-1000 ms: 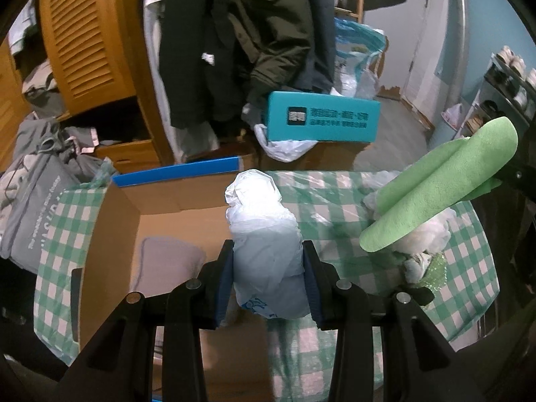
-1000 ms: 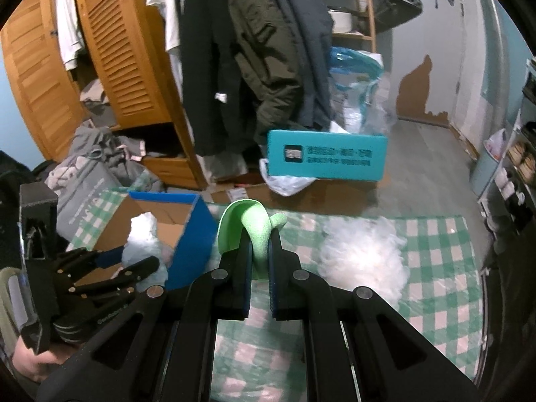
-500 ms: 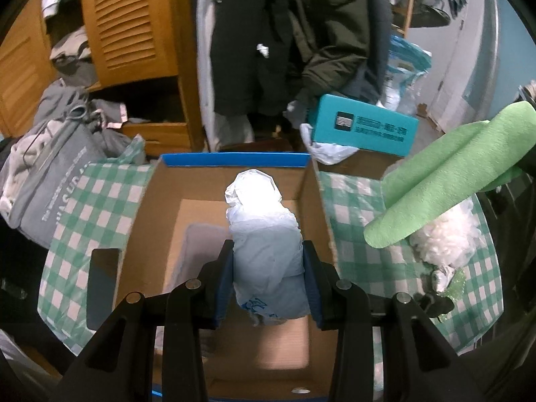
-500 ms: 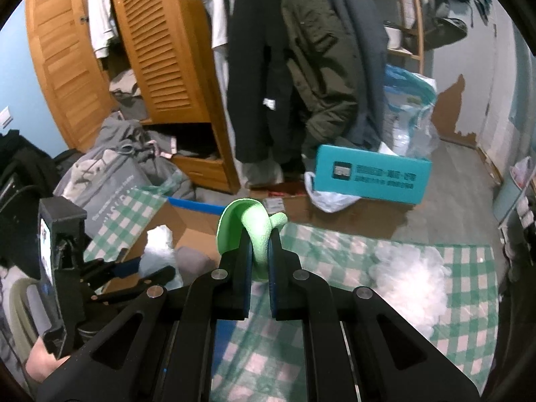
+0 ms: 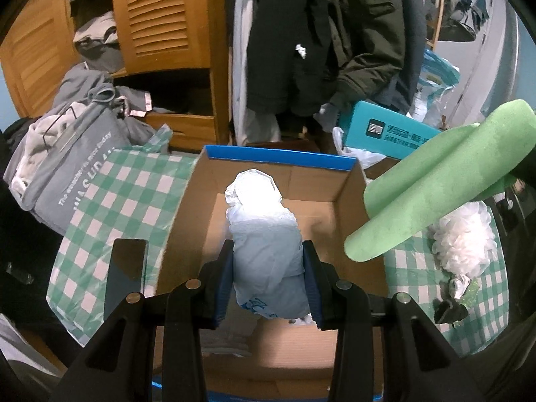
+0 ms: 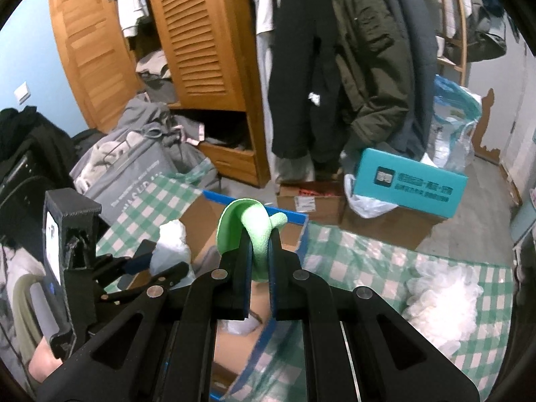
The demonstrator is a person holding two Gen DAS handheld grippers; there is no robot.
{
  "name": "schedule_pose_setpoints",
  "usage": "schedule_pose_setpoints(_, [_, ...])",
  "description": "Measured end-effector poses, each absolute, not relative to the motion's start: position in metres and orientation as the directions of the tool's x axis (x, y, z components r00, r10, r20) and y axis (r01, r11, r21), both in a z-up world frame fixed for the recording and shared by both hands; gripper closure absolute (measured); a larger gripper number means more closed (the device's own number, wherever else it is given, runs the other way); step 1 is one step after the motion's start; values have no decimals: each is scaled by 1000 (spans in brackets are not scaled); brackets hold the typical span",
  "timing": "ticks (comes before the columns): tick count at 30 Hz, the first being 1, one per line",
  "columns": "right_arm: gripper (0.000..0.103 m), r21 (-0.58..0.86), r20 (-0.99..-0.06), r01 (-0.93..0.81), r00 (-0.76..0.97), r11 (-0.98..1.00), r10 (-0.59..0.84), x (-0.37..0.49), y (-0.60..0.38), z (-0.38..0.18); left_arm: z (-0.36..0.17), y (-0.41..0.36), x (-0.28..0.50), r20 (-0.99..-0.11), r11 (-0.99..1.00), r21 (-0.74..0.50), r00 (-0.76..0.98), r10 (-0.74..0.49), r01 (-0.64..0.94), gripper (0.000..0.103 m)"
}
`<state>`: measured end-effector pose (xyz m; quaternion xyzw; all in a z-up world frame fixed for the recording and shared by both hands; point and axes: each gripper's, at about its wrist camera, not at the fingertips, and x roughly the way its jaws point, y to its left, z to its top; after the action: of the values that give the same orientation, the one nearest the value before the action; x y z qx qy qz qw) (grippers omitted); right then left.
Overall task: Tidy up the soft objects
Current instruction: 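Lower the green cloth and white item into the box and open both grippers, then move both tools out of the box back toward the items on the table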
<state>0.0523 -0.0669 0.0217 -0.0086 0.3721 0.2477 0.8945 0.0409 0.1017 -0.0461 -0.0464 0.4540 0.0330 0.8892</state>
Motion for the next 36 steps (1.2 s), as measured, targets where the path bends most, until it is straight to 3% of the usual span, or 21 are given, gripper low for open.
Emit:
schedule_pose_setpoints(13, [96, 206, -761, -478, 470, 854, 447, 67, -30, -22, -61, 119, 42, -834, 988, -49, 550, 41, -148, 61])
schedule_pose_setpoints(16, [80, 211, -777, -473, 450, 856, 440, 69, -27, -29, -62, 120, 42, -836, 987, -36, 546, 56, -156, 51])
schedule_pose_setpoints(18, [44, 226, -780, -466, 440, 855, 445, 69, -27, -31, -62, 120, 42, -835, 987, -35, 547, 58, -159, 39])
schedule_pose_setpoints(21, [43, 219, -776, -450, 457, 866, 434, 69, -29, -30, -59, 122, 41, -829, 985, -31, 555, 69, -169, 29])
schedule_pose_setpoints(36, [43, 217, -789, -371, 477, 903, 386, 73, -58, -35, -55, 108, 43, -827, 990, -25, 559, 58, -138, 28])
